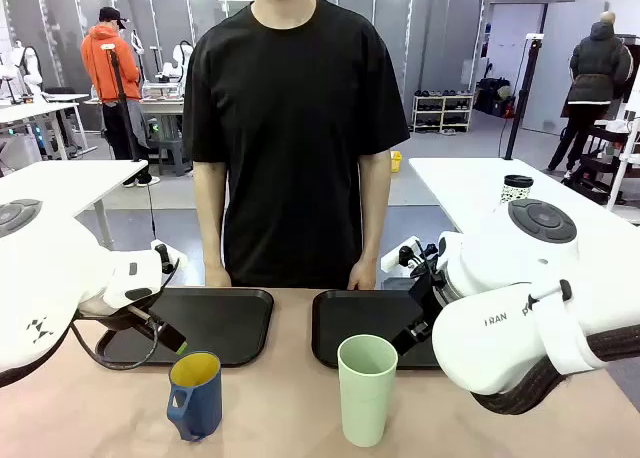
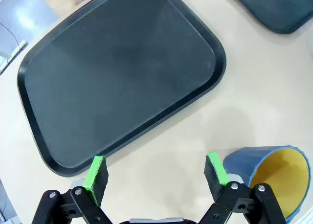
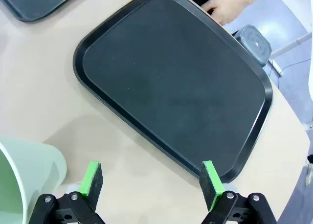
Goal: Sort and store the cups by type.
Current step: Pick up the Reusable plastic cup.
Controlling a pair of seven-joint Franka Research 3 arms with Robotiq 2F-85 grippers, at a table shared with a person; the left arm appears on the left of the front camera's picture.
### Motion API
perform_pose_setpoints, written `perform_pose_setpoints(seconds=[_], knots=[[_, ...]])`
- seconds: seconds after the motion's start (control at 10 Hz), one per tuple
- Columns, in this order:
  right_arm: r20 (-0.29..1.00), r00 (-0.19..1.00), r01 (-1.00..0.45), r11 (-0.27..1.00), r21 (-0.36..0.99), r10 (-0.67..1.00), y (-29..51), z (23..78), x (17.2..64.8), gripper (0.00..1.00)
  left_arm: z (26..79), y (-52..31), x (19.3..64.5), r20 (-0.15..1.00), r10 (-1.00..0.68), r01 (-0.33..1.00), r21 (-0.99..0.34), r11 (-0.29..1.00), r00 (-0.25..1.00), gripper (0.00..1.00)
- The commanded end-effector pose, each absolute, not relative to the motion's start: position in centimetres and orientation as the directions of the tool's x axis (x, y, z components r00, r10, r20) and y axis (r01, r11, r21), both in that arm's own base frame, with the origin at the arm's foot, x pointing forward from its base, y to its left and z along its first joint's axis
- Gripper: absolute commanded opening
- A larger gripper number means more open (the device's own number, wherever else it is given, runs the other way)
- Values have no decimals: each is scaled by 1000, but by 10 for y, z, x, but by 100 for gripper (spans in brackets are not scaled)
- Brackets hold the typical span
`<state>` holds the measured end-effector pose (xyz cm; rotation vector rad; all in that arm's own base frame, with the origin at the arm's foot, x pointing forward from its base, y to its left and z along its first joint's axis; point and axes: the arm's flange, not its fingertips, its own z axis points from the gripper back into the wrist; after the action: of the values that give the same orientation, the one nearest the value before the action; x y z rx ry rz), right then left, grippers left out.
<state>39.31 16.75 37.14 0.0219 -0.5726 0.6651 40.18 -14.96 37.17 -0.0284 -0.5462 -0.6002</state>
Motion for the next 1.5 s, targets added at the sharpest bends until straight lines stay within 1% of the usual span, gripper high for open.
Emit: perform_pose_setpoints(seconds=[0.0,1.4], knots=[[509,639,-589,792,-159,577,168,371,393,100,372,-150,402,496,-530,545,130,828,688,100],[509,639,-589,792,-159,577,168,371,393,100,372,-150,402,496,-530,545,130,828,688,100]])
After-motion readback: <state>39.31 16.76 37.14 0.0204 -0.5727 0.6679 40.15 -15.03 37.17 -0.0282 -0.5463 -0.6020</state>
